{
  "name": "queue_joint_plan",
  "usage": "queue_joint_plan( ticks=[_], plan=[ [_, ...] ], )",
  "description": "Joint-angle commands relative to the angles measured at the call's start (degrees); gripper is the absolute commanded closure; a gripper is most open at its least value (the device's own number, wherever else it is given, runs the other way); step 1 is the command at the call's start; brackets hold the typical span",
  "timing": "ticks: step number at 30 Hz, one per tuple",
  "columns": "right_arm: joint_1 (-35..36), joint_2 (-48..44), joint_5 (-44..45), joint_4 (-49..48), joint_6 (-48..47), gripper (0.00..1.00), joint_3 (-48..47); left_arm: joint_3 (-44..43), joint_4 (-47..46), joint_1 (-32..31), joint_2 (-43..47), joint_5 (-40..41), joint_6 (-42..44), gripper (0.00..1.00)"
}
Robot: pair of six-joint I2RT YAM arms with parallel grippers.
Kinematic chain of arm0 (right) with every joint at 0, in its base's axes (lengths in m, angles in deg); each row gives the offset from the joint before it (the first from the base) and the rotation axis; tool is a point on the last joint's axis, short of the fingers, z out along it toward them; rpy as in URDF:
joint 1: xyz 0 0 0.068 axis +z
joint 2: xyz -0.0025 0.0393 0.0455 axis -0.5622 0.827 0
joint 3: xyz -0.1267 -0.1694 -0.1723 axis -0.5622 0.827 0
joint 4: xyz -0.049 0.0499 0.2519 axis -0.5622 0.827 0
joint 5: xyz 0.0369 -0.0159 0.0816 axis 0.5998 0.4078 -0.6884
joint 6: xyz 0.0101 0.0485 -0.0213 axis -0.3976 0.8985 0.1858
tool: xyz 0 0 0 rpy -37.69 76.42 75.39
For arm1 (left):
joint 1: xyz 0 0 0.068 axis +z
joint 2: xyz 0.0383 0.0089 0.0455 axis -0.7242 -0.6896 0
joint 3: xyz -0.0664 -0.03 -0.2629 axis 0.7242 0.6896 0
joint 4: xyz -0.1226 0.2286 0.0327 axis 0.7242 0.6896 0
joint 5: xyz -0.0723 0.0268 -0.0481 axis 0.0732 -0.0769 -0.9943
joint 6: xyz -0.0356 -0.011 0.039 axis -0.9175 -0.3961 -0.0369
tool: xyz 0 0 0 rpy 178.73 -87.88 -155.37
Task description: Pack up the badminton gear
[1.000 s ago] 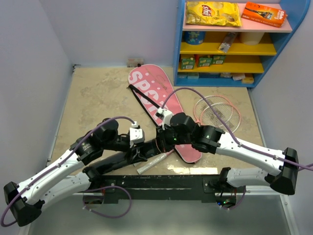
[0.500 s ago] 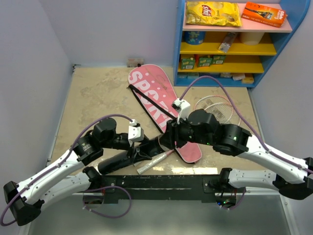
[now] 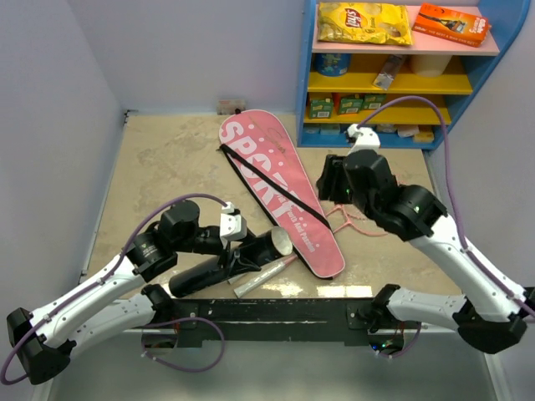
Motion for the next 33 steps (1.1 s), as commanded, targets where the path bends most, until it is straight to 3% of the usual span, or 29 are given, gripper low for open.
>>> queue_joint_plan(
  ticks=[1, 8, 14, 33],
  plan=[
    [-14.8, 2.4, -1.6, -5.0, -4.6, 0.44, 5.5, -2.1, -3.3, -0.3, 0.7, 0.8, -1.2, 0.78],
    [-32.4, 11.8, -5.7, -14.9, -4.5, 0.47, 14.3, -2.3, -2.9, -0.3, 0.8, 5.3, -2.1, 0.78],
    [-43.1, 16.1, -8.3, -19.6, -2.7, 0.5, 18.8, -2.6, -2.8, -0.3, 1.1, 7.5, -3.0, 0.78],
    [-46.9, 27.6, -6.0, -27.7, 0.2, 0.61, 24.6, -2.7, -2.1, -0.3, 1.8, 11.4, -3.2, 0.77]
  ],
)
